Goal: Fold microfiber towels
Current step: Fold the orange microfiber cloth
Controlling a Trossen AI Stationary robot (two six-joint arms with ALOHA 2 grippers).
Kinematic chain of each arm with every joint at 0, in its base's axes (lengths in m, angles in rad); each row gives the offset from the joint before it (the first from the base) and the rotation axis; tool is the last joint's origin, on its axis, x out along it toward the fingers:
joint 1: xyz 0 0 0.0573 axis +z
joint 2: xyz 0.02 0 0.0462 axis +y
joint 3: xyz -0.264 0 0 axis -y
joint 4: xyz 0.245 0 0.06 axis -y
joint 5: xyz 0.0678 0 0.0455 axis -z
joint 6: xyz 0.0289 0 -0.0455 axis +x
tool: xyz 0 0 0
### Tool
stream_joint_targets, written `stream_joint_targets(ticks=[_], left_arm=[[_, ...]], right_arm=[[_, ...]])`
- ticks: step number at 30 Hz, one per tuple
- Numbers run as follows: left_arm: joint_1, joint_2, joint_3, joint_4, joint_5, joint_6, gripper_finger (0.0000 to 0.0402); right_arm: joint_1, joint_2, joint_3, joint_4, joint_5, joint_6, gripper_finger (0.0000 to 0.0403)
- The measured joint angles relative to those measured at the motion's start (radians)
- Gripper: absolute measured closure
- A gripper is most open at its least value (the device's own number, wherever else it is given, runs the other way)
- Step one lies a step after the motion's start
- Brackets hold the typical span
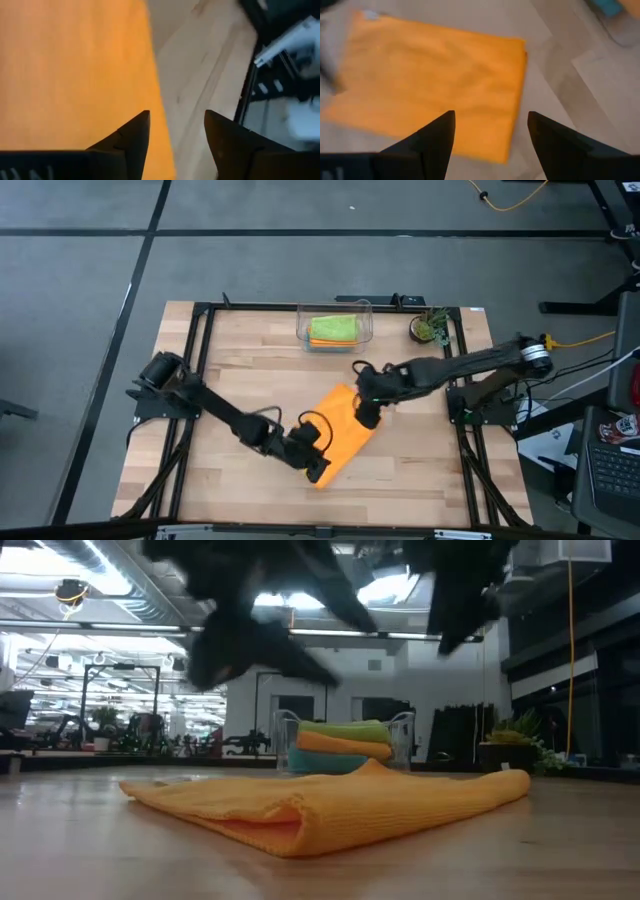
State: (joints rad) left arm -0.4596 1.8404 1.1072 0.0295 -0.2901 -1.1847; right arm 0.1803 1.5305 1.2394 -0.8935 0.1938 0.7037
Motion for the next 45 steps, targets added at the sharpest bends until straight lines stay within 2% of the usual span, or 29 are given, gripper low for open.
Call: stream_joint_targets(ticks=[4, 6, 10, 14, 20, 24, 28, 32, 40, 45], left_arm=[[0.063, -0.051, 0.002, 0.002, 0.046, 0.357, 0.0221], [0.102, -0.055, 0.002, 0.005, 0.128, 0.489, 0.0219], [0.174, -0.048, 0.002, -0.075, 0.309, 0.685, 0.0213], [0.232, -0.043, 0.0, -0.182, 0.412, 0.819, 0.0203], [0.257, -0.044, 0.009, -0.202, 0.431, 1.116, 0.0188], [0.256, -0.044, 0.009, -0.198, 0.343, 1.324, 0.0181], [0.268, -0.043, 0.009, -0.177, 0.33, 1.398, 0.0182], [0.303, -0.002, 0.008, -0.183, 0.423, 1.398, 0.0183], [0.343, 0.092, 0.01, -0.179, 0.533, 1.487, 0.0184], [0.356, 0.145, 0.015, -0.156, 0.513, 1.43, 0.0184]], right_arm=[[0.056, -0.134, 0.006, -0.012, -0.007, 0.029, 0.0151], [0.085, -0.192, 0.006, -0.013, -0.003, 0.051, 0.0151], [0.15, -0.263, 0.005, -0.012, 0.061, 0.105, 0.0151], [0.206, -0.282, 0.005, -0.016, 0.098, 0.151, 0.0151], [0.238, -0.281, 0.004, -0.017, 0.1, 0.214, 0.0151], [0.238, -0.281, 0.004, -0.017, 0.14, 0.263, 0.0151], [0.237, -0.281, 0.004, -0.017, 0.214, 0.298, 0.0151], [0.237, -0.281, 0.004, -0.016, 0.25, 0.337, 0.0151], [0.235, -0.281, 0.003, -0.005, 0.259, 0.357, 0.0151], [0.234, -0.281, 0.003, 0.008, 0.272, 0.366, 0.0151]])
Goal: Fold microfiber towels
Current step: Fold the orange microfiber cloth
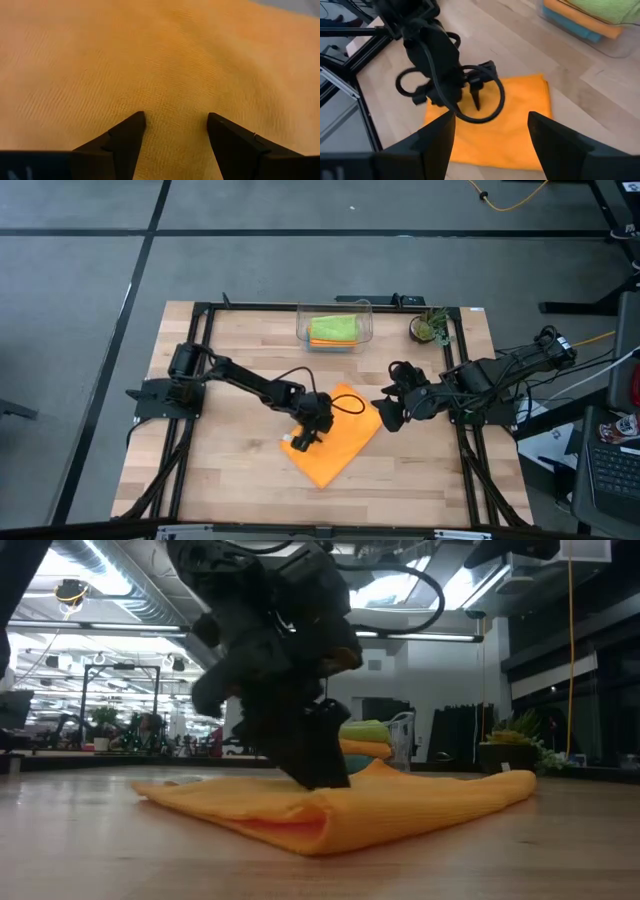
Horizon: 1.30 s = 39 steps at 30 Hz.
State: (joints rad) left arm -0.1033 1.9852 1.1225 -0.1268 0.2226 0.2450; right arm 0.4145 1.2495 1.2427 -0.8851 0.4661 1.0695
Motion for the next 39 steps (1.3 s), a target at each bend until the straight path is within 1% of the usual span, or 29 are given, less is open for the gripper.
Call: stream_joint_targets(ticks=[3, 6, 9, 12, 14, 18, 20, 21, 22, 24, 26, 28, 32, 35, 38, 39], left_arm=[[-0.002, 0.017, 0.002, 0.003, -0.055, -0.166, 0.0184], [-0.009, 0.017, 0.002, -0.001, -0.154, -0.372, 0.0184], [-0.021, 0.017, 0.002, -0.002, -0.256, -0.639, 0.0184], [-0.035, 0.017, 0.002, 0.004, -0.305, -0.933, 0.0184], [-0.051, 0.017, 0.002, 0.007, -0.335, -1.091, 0.0185], [-0.11, 0.018, -0.002, 0.002, -0.481, -1.31, 0.019], [-0.141, 0.02, -0.006, 0.021, -0.561, -1.347, 0.0193], [-0.152, 0.009, -0.008, 0.036, -0.596, -1.329, 0.0194], [-0.162, 0.0, -0.012, 0.052, -0.616, -1.273, 0.0196], [-0.168, -0.02, -0.003, 0.041, -0.625, -1.1, 0.0198], [-0.164, -0.065, 0.024, 0.027, -0.61, -0.91, 0.0198], [-0.152, -0.096, 0.063, 0.025, -0.554, -0.728, 0.0197], [-0.134, -0.097, 0.141, -0.079, -0.37, -0.405, 0.0197], [-0.103, -0.1, 0.195, -0.141, -0.263, -0.292, 0.0198], [-0.059, -0.08, 0.192, -0.225, -0.204, -0.238, 0.0199], [-0.047, -0.072, 0.192, -0.226, -0.182, -0.212, 0.0198]], right_arm=[[0.0, 0.0, 0.0, 0.007, 0.0, 0.0, 0.0151], [0.0, 0.0, 0.0, 0.006, 0.0, -0.001, 0.0151], [0.0, 0.0, 0.0, 0.005, -0.001, -0.001, 0.0151], [0.0, 0.0, 0.0, 0.001, -0.004, -0.002, 0.0151], [0.0, 0.0, 0.0, -0.002, -0.004, -0.009, 0.0151], [0.0, 0.0, 0.0, -0.025, -0.005, -0.039, 0.0151], [0.0, 0.0, 0.0, -0.036, -0.013, -0.067, 0.0151], [0.0, 0.0, 0.0, -0.037, -0.02, -0.083, 0.0151], [0.0, 0.0, 0.0, -0.036, -0.025, -0.1, 0.0151], [0.0, 0.0, 0.0, -0.036, -0.046, -0.135, 0.0151], [0.0, 0.001, 0.0, -0.036, -0.074, -0.164, 0.0151], [0.0, 0.001, 0.0, -0.034, -0.09, -0.183, 0.0151], [0.0, 0.001, 0.0, -0.033, -0.103, -0.185, 0.0151], [0.0, 0.001, 0.0, -0.03, -0.102, -0.169, 0.0151], [0.0, 0.001, 0.0, -0.03, -0.097, -0.13, 0.0151], [0.0, 0.001, 0.0, -0.029, -0.097, -0.117, 0.0151]])
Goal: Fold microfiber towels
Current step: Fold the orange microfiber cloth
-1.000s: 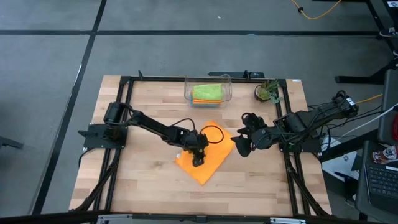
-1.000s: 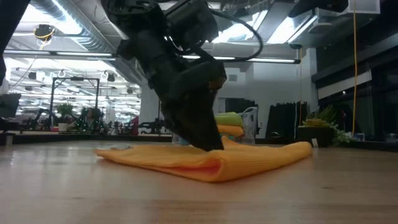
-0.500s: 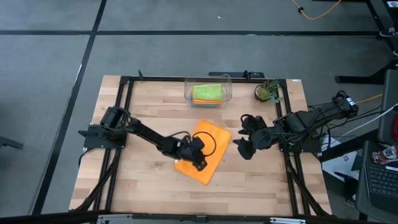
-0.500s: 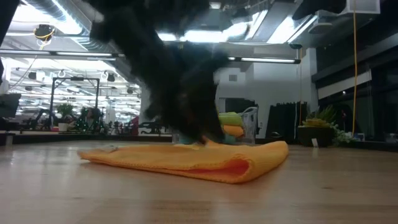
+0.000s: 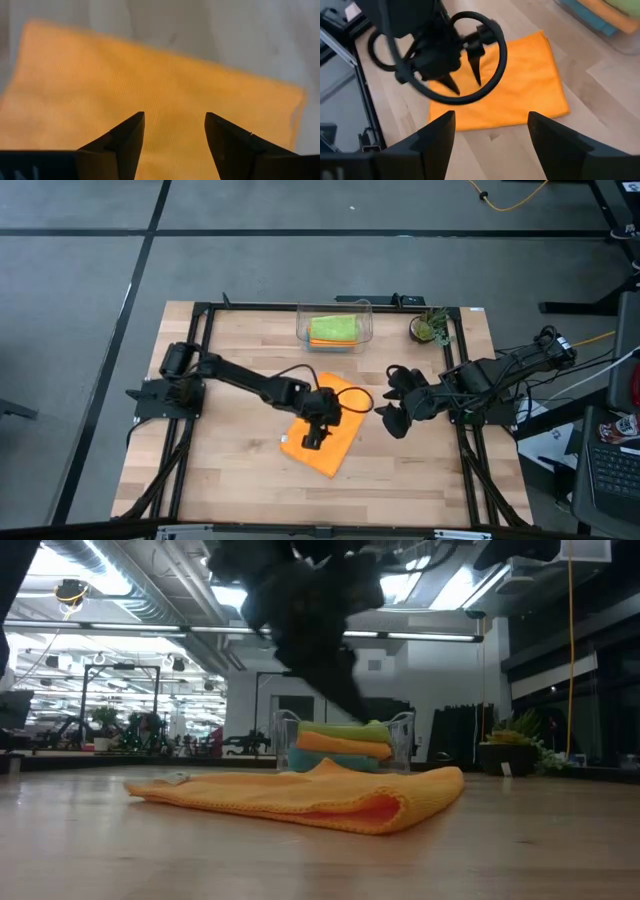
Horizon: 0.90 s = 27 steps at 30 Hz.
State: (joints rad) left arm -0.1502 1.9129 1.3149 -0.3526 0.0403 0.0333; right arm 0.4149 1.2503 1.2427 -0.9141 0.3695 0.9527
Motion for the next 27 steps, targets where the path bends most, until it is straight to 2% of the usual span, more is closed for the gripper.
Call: stream_joint_targets(ticks=[4, 9, 17, 20, 24, 27], left_arm=[[0.04, 0.015, 0.006, -0.035, 0.072, 0.097, 0.0188], [0.077, 0.071, 0.006, -0.05, 0.078, 0.135, 0.0163], [0.072, 0.142, 0.011, -0.057, 0.068, 0.209, 0.0129], [0.064, 0.168, 0.014, -0.067, 0.036, 0.081, 0.0128], [0.062, 0.176, 0.016, -0.052, 0.015, -0.181, 0.0128], [0.052, 0.177, 0.017, -0.045, -0.041, -0.408, 0.0128]], right_arm=[[0.0, 0.0, 0.0, 0.014, 0.024, 0.066, 0.0151], [0.0, -0.001, 0.0, 0.028, 0.076, 0.116, 0.0151], [0.0, -0.001, 0.0, 0.036, 0.09, 0.121, 0.0151], [0.0, -0.001, 0.0, 0.037, 0.092, 0.156, 0.0151], [0.0, -0.001, 0.0, 0.037, 0.092, 0.169, 0.0151], [0.0, -0.001, 0.0, 0.036, 0.089, 0.169, 0.0151]])
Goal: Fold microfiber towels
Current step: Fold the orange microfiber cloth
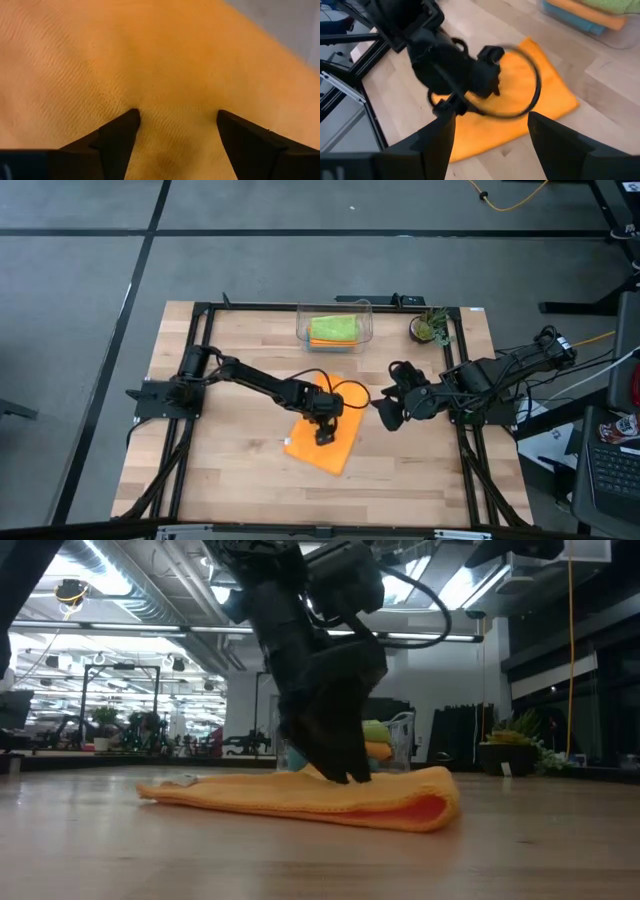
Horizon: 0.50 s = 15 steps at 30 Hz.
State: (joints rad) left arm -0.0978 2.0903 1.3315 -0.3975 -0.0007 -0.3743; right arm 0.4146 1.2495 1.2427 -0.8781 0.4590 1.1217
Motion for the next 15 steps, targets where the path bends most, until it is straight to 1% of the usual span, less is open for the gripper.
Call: stream_joint_targets(ticks=[2, 4, 7, 10, 12, 15], left_arm=[[0.001, -0.003, 0.0, 0.006, 0.001, -0.14, 0.0128], [-0.01, -0.003, -0.001, 0.012, -0.019, -0.233, 0.0129], [-0.034, -0.003, -0.001, -0.006, -0.084, -0.345, 0.0134], [-0.056, -0.003, -0.001, -0.024, -0.172, -0.496, 0.0136], [-0.067, -0.004, -0.003, -0.011, -0.214, -0.56, 0.0136], [-0.07, -0.009, 0.021, -0.023, -0.226, -0.567, 0.0136]], right_arm=[[0.0, 0.0, 0.0, -0.005, -0.013, -0.001, 0.0151], [0.0, 0.0, 0.0, -0.014, -0.022, -0.002, 0.0151], [0.0, 0.0, 0.0, -0.037, -0.055, -0.003, 0.0151], [0.0, 0.0, 0.0, -0.058, -0.084, -0.004, 0.0151], [0.0, 0.0, 0.0, -0.076, -0.094, -0.006, 0.0151], [0.0, 0.0, 0.0, -0.091, -0.094, -0.031, 0.0151]])
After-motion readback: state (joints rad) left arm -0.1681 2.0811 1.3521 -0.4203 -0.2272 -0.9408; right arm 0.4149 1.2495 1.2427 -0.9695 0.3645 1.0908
